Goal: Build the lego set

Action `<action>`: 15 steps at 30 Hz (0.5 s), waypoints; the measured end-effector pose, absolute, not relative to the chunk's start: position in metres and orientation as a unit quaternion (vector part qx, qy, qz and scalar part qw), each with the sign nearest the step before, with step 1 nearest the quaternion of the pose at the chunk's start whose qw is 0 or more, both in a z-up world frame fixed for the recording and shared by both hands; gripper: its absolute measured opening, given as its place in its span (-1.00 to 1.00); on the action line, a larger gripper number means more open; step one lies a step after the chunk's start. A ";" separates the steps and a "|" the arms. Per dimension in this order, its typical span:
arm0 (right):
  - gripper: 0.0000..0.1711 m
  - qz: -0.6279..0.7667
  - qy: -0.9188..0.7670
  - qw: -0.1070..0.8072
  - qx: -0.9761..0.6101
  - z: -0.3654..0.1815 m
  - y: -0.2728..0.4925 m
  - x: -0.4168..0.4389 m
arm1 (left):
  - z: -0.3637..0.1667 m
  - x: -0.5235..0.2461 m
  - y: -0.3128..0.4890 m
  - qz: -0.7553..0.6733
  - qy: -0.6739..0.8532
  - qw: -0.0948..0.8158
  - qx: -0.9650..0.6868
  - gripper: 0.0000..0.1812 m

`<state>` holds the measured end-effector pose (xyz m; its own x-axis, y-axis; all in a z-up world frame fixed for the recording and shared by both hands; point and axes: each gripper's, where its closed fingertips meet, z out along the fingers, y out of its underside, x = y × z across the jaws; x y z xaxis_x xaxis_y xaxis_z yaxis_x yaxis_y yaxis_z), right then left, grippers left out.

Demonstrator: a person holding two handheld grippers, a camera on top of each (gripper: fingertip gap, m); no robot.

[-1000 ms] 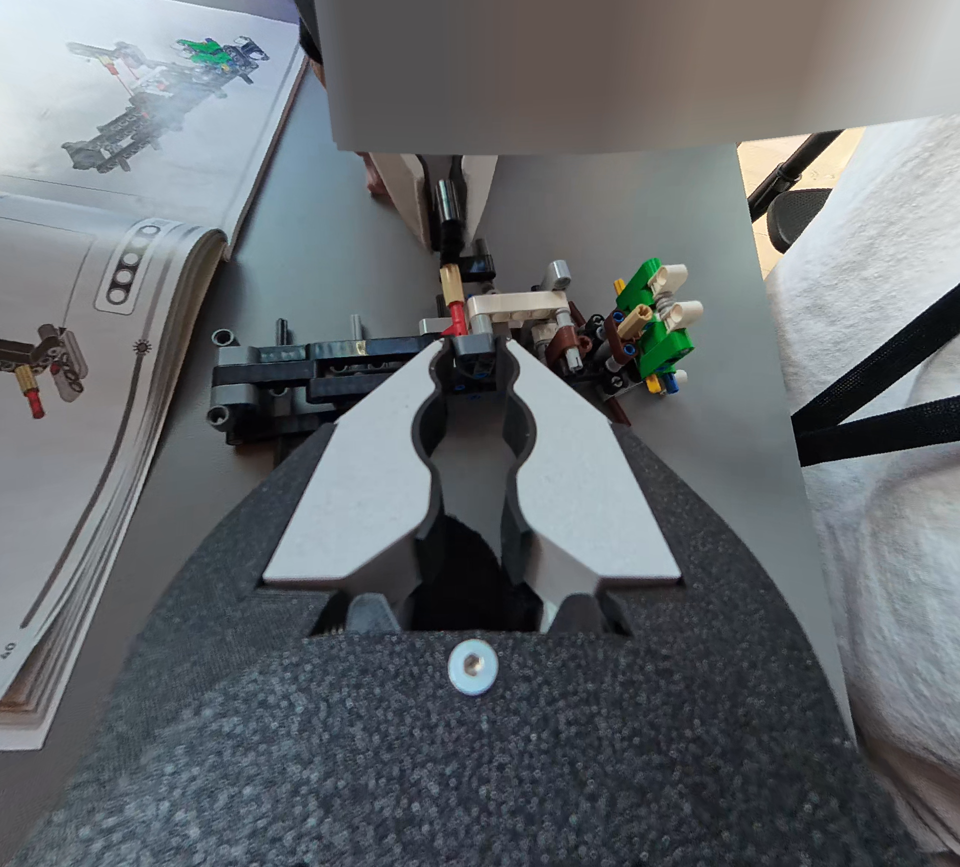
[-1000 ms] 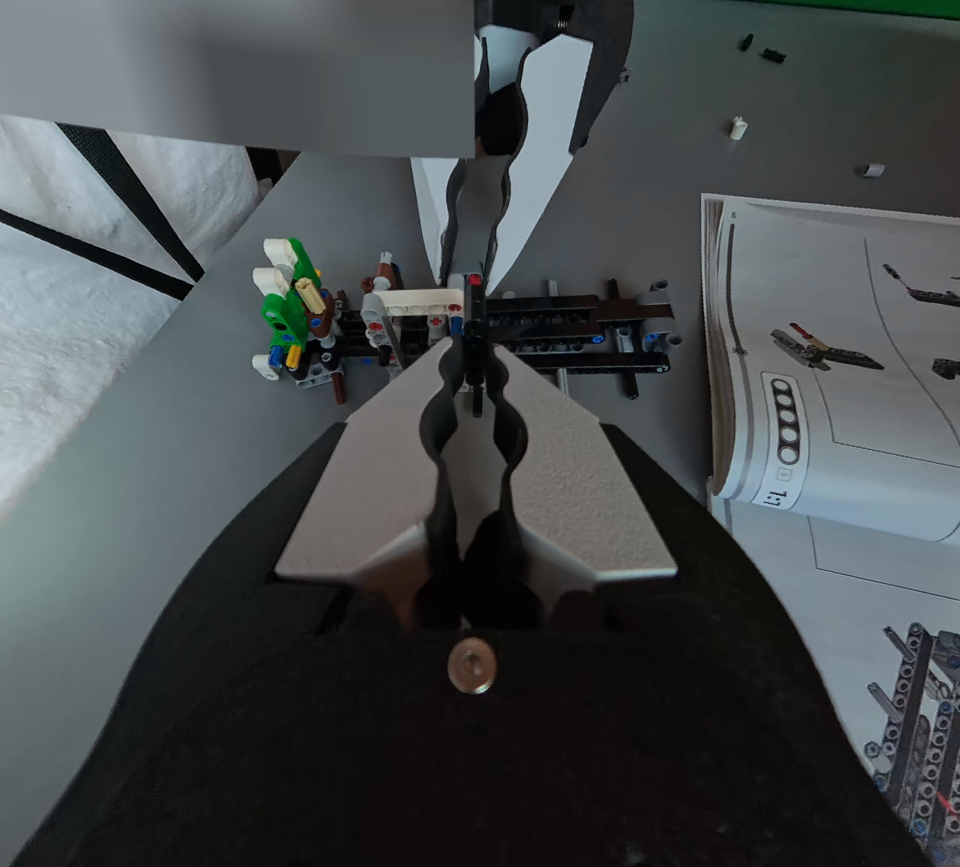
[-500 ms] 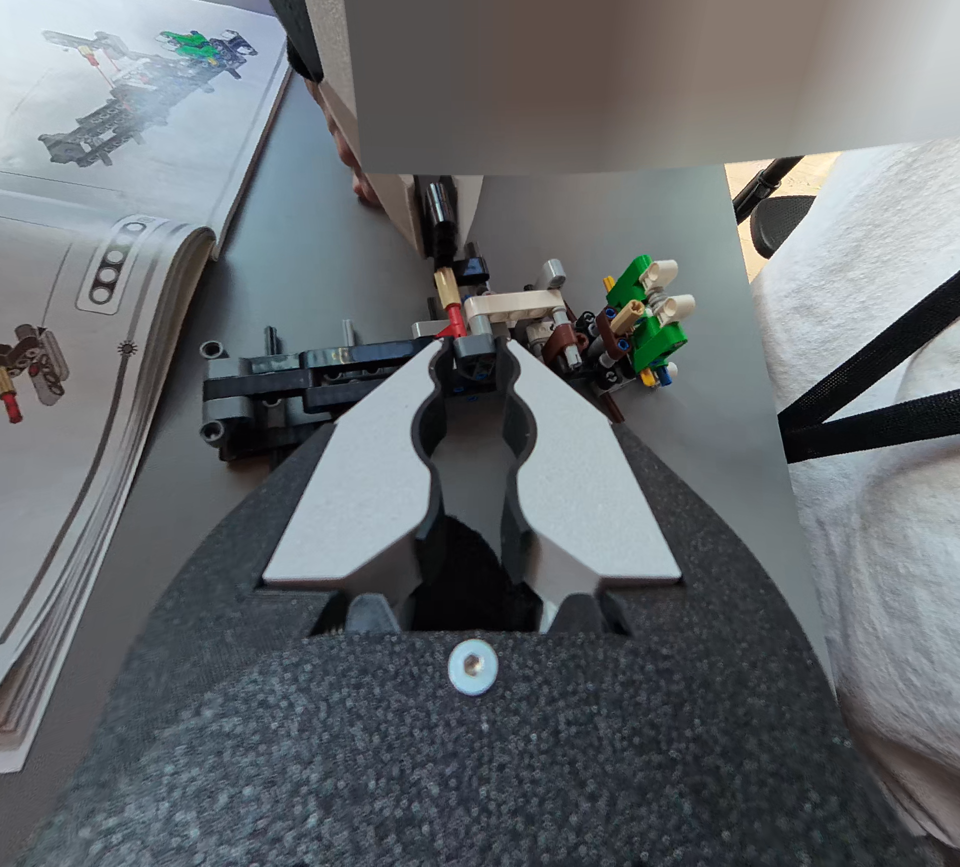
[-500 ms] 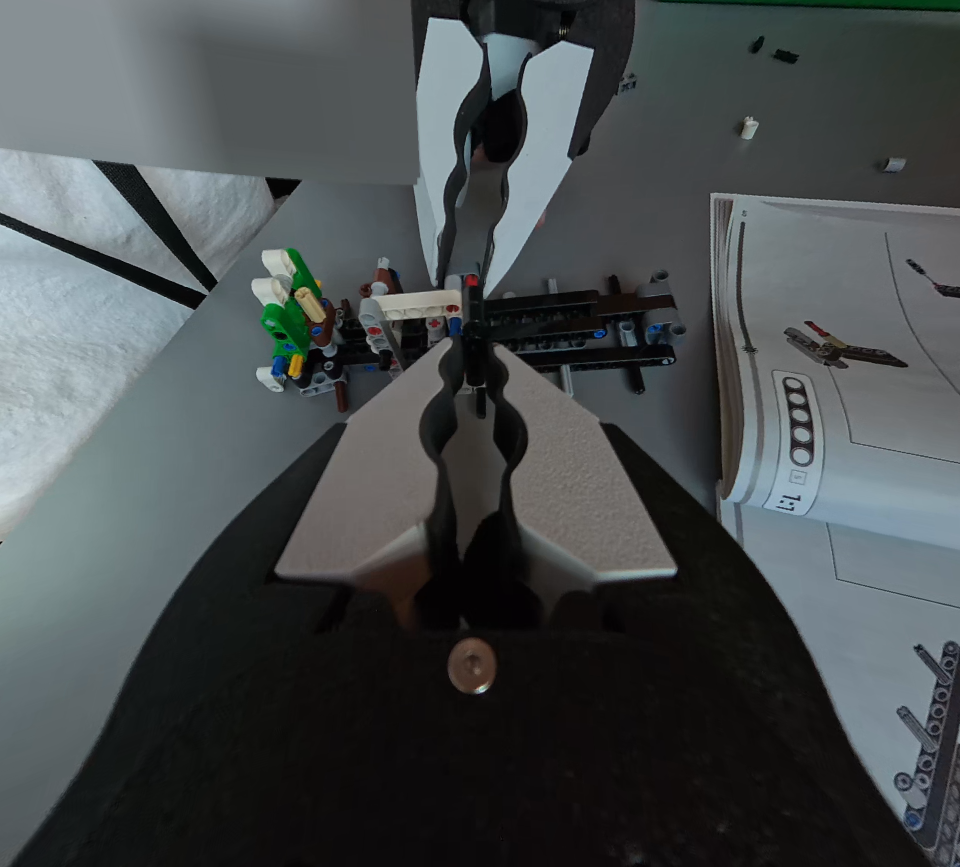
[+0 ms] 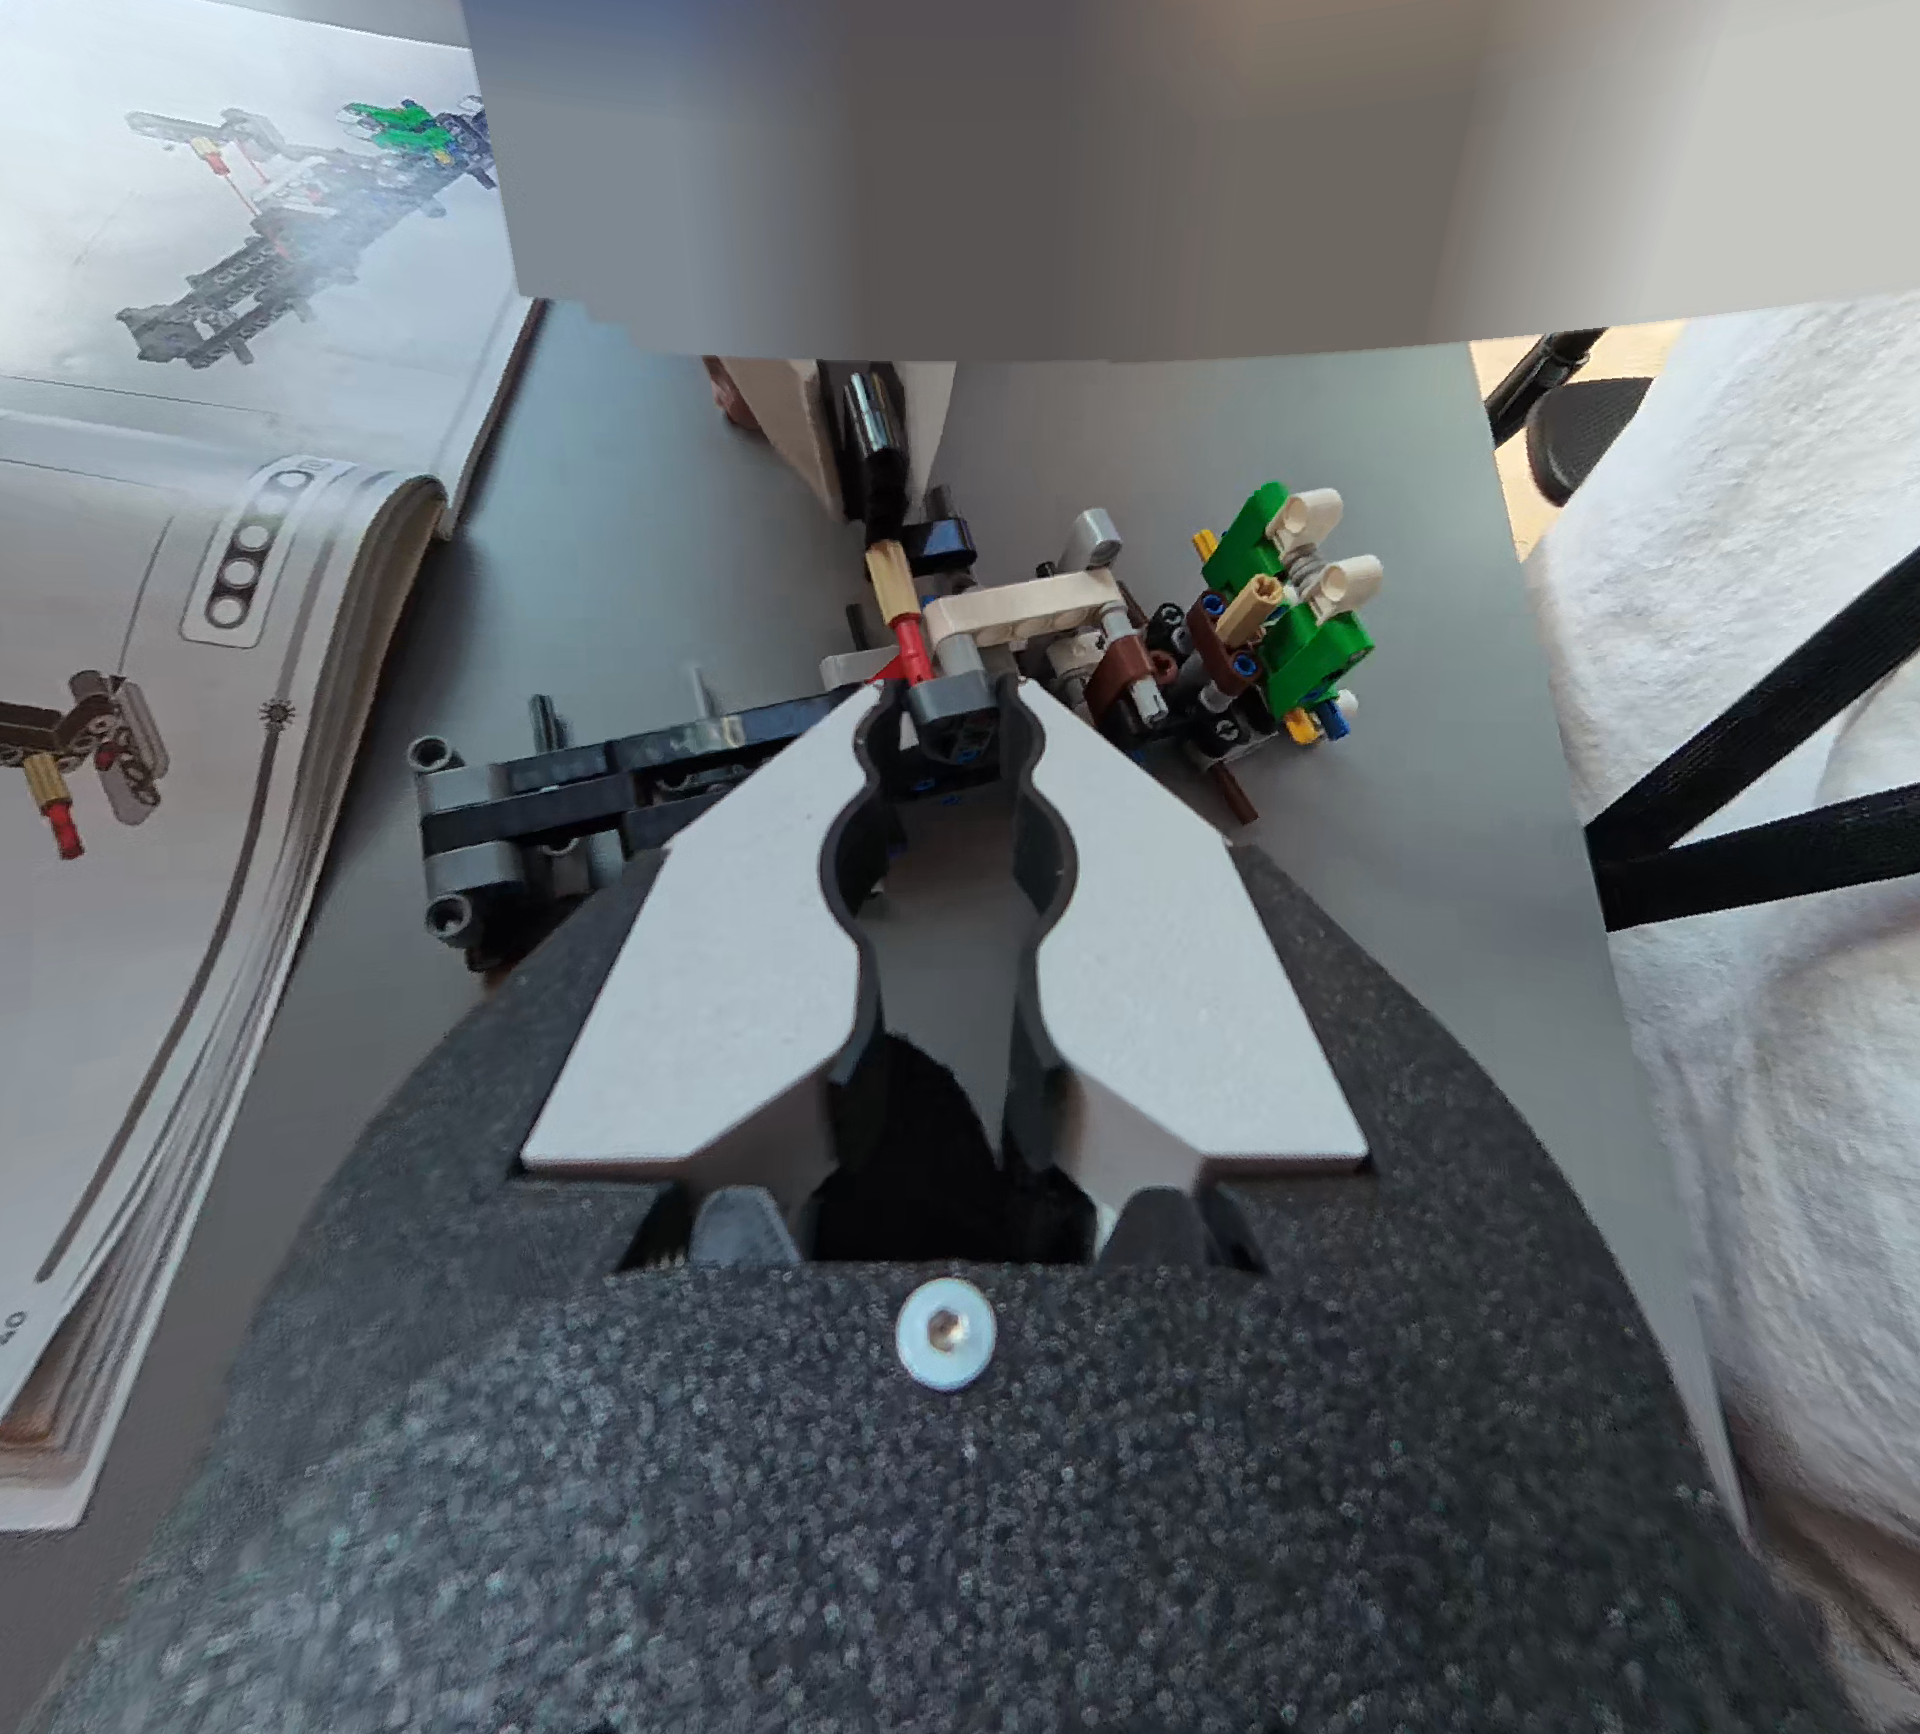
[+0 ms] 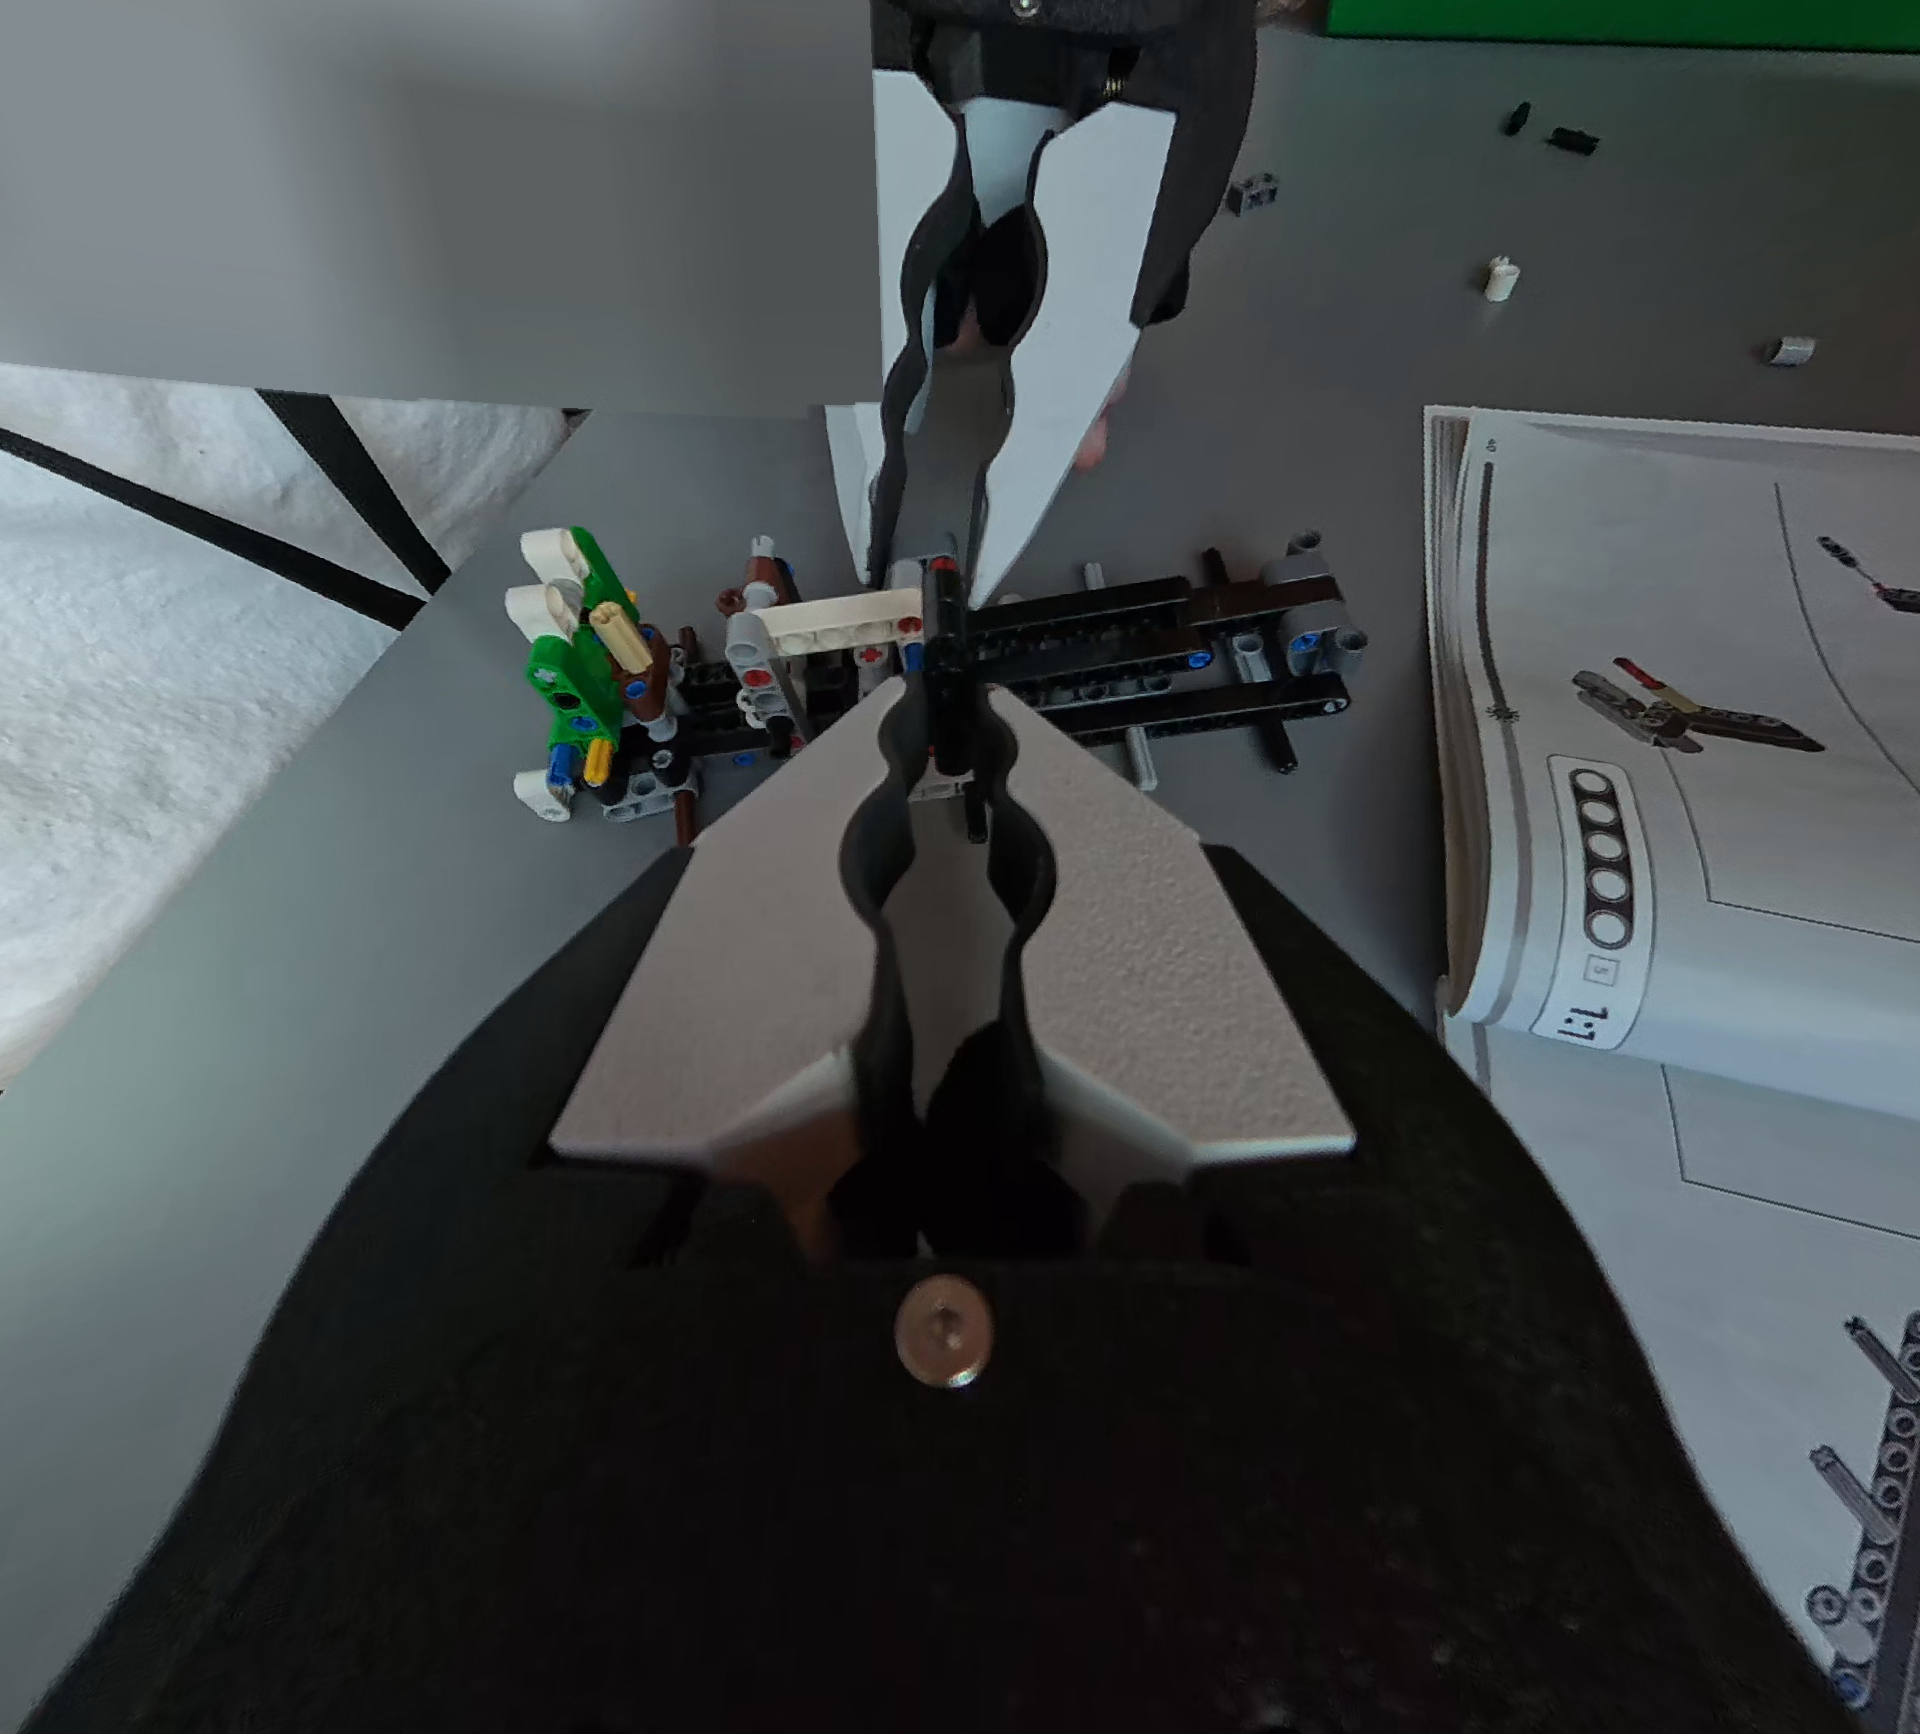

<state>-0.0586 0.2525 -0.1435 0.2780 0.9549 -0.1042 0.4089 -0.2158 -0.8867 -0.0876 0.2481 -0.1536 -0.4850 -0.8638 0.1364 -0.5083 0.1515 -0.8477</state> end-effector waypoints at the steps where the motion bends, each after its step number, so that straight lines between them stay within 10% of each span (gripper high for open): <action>1: -0.94 0.350 -0.489 0.391 -0.697 -0.144 0.253 -0.059 | -0.154 -0.087 0.251 -0.441 0.735 0.214 -0.469 -0.76; 15: -0.93 0.338 -0.485 0.392 -0.705 -0.146 0.255 -0.059 | -0.150 -0.090 0.258 -0.411 0.738 0.239 -0.479 -0.83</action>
<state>-0.0585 0.2550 -0.1462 0.2998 0.9491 -0.0969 0.4191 -0.2223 -0.8803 -0.0898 0.2577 -0.1500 -0.4269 -0.9034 0.0406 -0.5100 0.2034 -0.8358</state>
